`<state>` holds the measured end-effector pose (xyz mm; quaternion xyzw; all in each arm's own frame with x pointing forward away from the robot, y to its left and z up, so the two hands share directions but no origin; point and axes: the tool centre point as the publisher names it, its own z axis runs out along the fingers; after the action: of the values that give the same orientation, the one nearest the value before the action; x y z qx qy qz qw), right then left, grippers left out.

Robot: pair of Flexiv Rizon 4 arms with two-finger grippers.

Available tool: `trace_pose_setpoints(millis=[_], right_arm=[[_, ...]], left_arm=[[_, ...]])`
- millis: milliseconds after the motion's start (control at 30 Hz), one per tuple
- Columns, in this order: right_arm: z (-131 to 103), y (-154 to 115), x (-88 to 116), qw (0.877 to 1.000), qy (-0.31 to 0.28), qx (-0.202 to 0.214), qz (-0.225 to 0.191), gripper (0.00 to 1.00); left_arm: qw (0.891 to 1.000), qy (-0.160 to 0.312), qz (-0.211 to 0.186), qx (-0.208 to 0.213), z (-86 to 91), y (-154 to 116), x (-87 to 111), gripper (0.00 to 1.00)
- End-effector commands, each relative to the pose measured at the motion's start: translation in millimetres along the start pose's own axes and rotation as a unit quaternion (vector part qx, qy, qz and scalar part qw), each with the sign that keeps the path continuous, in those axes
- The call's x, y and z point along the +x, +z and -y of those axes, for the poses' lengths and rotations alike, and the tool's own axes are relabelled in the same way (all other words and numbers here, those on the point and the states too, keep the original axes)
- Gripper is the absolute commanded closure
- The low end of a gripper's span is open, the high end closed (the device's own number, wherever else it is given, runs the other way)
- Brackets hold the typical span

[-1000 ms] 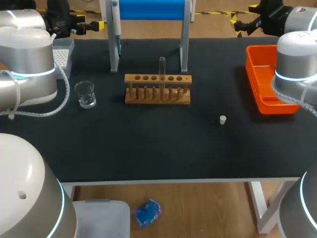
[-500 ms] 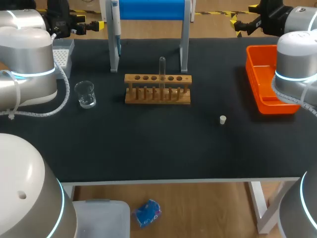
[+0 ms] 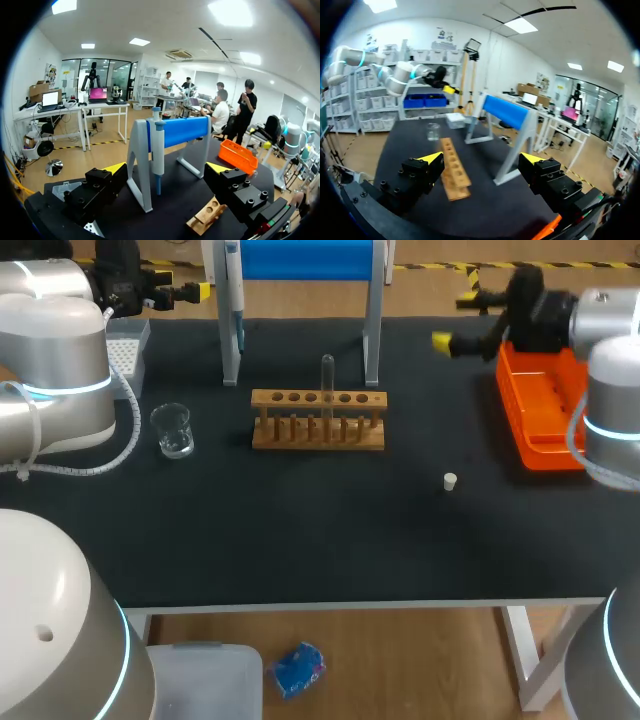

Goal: Invert the test tube, pick up the pipette, mount the tip to pipette, aspirate from beaker and dispense into the tube, eject the tip, return the pipette, and cap with the stopper.

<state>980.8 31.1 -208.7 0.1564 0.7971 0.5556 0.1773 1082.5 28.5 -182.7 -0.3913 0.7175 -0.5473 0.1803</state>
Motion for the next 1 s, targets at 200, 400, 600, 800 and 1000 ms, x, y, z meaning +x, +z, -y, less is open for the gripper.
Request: trace_pose_setpoints(millis=[200,400,600,800,1000], right_arm=[[20.4,-45.3,54.2,0.989,-0.041,-0.025,-0.141,0.0],[20.4,-45.3,54.2,0.989,-0.041,-0.025,-0.141,0.0],[20.4,-45.3,54.2,0.989,-0.041,-0.025,-0.141,0.0],[20.4,-45.3,54.2,0.989,-0.041,-0.025,-0.141,0.0],[20.4,-45.3,54.2,0.989,-0.041,-0.025,-0.141,0.0]], left_arm=[[1.0,0.0,-0.001,0.0,0.1,0.0,-0.3,0.0],[1.0,0.0,-0.001,0.0,0.1,0.0,-0.3,0.0],[0.995,0.062,-0.075,-0.002,11.4,-11.9,54.6,0.0],[0.985,0.112,-0.132,-0.026,-2.6,-26.2,113.4,0.0],[0.981,0.14,-0.118,-0.068,-18.5,-34.0,148.8,0.0]])
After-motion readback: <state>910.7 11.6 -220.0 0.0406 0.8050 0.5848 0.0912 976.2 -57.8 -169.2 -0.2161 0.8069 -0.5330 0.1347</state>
